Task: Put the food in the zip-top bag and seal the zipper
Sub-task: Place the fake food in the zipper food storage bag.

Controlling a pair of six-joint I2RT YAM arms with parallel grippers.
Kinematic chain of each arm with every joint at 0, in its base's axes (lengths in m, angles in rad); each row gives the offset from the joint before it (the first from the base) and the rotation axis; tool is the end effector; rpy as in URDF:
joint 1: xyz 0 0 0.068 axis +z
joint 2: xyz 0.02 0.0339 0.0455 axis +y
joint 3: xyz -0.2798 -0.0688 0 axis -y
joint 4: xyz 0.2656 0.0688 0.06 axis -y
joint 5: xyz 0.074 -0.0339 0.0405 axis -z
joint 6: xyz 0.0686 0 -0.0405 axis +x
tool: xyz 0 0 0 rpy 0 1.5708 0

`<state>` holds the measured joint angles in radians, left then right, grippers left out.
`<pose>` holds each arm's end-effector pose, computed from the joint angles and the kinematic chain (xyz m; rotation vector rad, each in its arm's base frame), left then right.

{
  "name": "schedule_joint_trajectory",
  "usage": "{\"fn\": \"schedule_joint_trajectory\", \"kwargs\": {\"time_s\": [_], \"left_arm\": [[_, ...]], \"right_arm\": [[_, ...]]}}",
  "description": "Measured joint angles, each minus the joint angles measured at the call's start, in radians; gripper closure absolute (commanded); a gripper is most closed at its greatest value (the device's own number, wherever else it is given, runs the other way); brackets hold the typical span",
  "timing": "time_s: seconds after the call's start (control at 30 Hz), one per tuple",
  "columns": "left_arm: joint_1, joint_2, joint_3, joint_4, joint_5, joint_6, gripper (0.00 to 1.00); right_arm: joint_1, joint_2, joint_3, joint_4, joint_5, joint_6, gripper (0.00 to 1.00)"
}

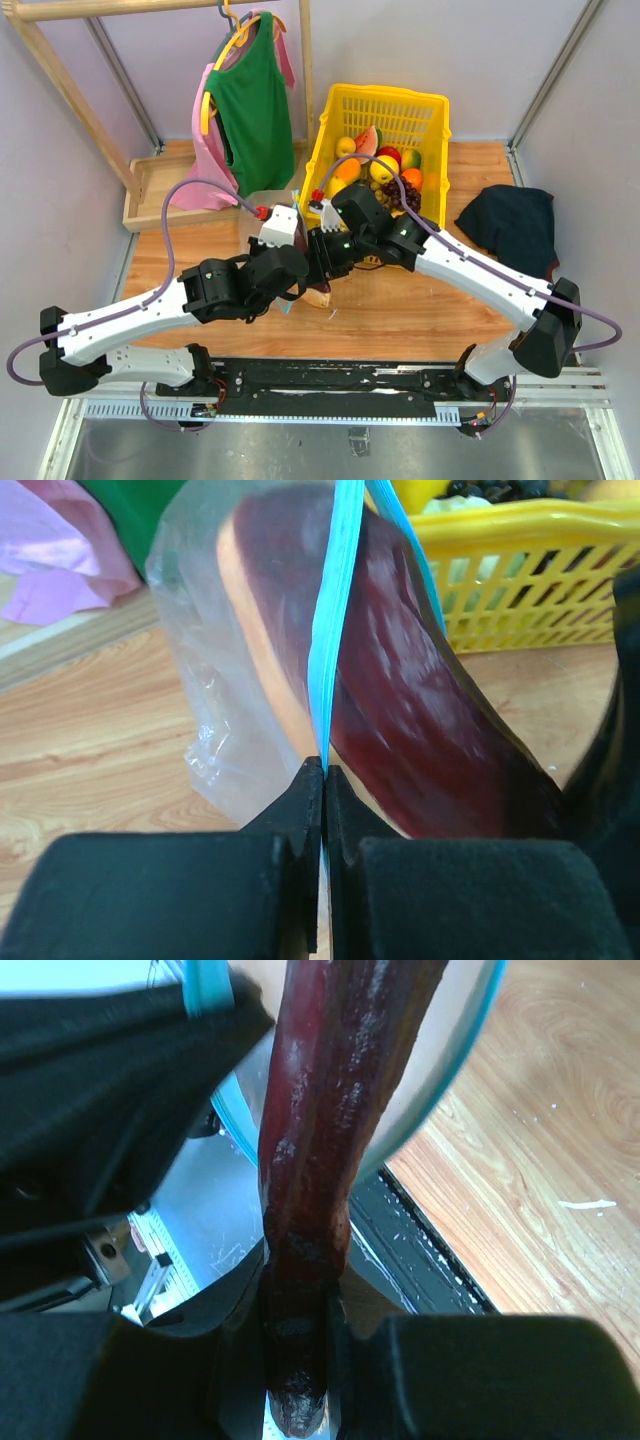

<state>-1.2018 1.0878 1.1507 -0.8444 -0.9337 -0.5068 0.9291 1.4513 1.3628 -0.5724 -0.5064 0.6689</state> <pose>0.1354 -0.1973 0.3570 0.2807 1.9835 0.0332 0.1902 0.3101 0.3453 -0.6429 2.4564 1.3377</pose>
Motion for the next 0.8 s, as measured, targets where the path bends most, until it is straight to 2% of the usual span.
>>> {"fn": "schedule_joint_trajectory", "kwargs": {"time_s": [0.4, 0.8], "left_arm": [[-0.013, -0.034, -0.013, 0.019, 0.123, -0.071, 1.00], [-0.016, -0.033, -0.013, 0.087, 0.282, -0.144, 1.00]], "right_arm": [[-0.011, 0.005, -0.063, 0.150, 0.011, 0.051, 0.99], [-0.011, -0.035, -0.206, 0.311, 0.144, 0.105, 0.97]]}}
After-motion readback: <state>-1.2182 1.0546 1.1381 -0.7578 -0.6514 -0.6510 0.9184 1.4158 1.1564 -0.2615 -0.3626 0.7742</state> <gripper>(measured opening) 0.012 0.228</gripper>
